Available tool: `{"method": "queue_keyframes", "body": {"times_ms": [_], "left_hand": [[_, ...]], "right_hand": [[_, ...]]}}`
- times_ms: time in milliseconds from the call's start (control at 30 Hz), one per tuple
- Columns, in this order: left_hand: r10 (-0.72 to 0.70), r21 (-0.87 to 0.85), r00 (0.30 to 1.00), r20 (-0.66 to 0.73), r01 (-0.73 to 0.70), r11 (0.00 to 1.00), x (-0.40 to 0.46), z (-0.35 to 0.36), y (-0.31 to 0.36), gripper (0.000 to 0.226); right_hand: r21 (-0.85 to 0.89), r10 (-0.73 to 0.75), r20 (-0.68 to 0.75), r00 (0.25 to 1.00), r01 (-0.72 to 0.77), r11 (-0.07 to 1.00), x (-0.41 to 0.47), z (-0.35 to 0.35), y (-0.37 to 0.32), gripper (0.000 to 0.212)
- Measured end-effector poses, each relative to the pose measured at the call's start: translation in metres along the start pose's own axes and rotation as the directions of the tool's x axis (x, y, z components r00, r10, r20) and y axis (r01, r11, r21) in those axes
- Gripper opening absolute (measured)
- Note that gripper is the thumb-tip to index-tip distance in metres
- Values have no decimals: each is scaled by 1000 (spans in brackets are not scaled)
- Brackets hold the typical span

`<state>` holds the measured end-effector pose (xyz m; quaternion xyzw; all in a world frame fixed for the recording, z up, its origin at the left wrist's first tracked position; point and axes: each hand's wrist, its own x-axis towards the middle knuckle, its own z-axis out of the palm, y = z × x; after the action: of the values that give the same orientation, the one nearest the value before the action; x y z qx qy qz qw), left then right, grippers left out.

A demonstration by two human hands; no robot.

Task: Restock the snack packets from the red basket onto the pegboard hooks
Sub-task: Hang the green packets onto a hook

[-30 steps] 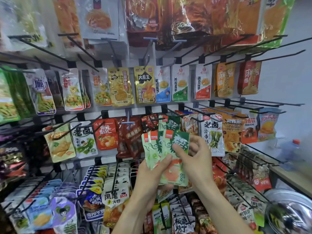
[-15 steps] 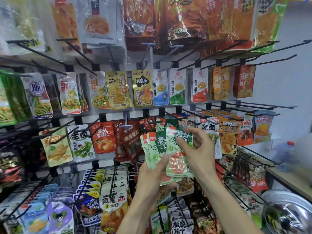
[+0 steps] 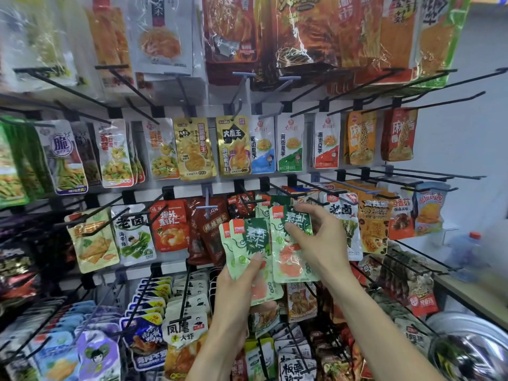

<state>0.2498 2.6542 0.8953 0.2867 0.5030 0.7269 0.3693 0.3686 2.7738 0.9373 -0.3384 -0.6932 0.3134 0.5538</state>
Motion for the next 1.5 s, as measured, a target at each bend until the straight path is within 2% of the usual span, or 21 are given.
{"method": "queue_keyframes", "body": {"times_ms": [67, 233, 433, 500, 533, 600, 667, 900, 1067, 1300, 1500], "left_hand": [[17, -13, 1000, -7, -17, 1000, 3, -6, 0, 43], [34, -70, 999, 17, -33, 997, 0, -16, 7, 33], [14, 3, 1000, -6, -14, 1000, -2, -22, 4, 28], [12, 18, 1000, 24, -12, 1000, -5, -19, 4, 30], [15, 31, 999, 45, -17, 999, -6, -17, 4, 32], [28, 64, 995, 93, -34, 997, -8, -8, 3, 32], [34, 77, 989, 146, -45, 996, -11, 3, 1, 29], [64, 71, 975, 211, -80, 994, -11, 19, -1, 21], [58, 86, 989, 133, -70, 994, -4, 18, -5, 24], [90, 98, 986, 138, -104, 990, 4, 21, -5, 28], [88, 116, 984, 153, -106, 988, 3, 16, -10, 22]], "right_hand": [[-99, -4, 15, 1000, 5, 995, 12, 10, 0, 38], [-295, 2, 42, 999, 11, 955, 36, 39, 2, 47], [-315, 4, 63, 998, 16, 949, 9, 24, 2, 52], [-256, -24, -1, 1000, 23, 967, -10, 10, 3, 44], [-168, -12, -34, 999, 6, 986, -19, 4, 2, 38], [76, 66, -10, 998, -65, 995, -36, -2, -6, 29], [226, 126, 36, 991, -131, 965, -45, -2, -11, 36], [276, 83, -47, 995, -67, 959, -29, -8, -7, 37], [206, 22, -53, 998, -10, 978, -10, -6, -3, 43], [146, 6, -72, 997, 5, 989, -2, -5, 1, 45], [117, -32, -55, 998, 38, 992, -7, -6, 4, 43]]}}
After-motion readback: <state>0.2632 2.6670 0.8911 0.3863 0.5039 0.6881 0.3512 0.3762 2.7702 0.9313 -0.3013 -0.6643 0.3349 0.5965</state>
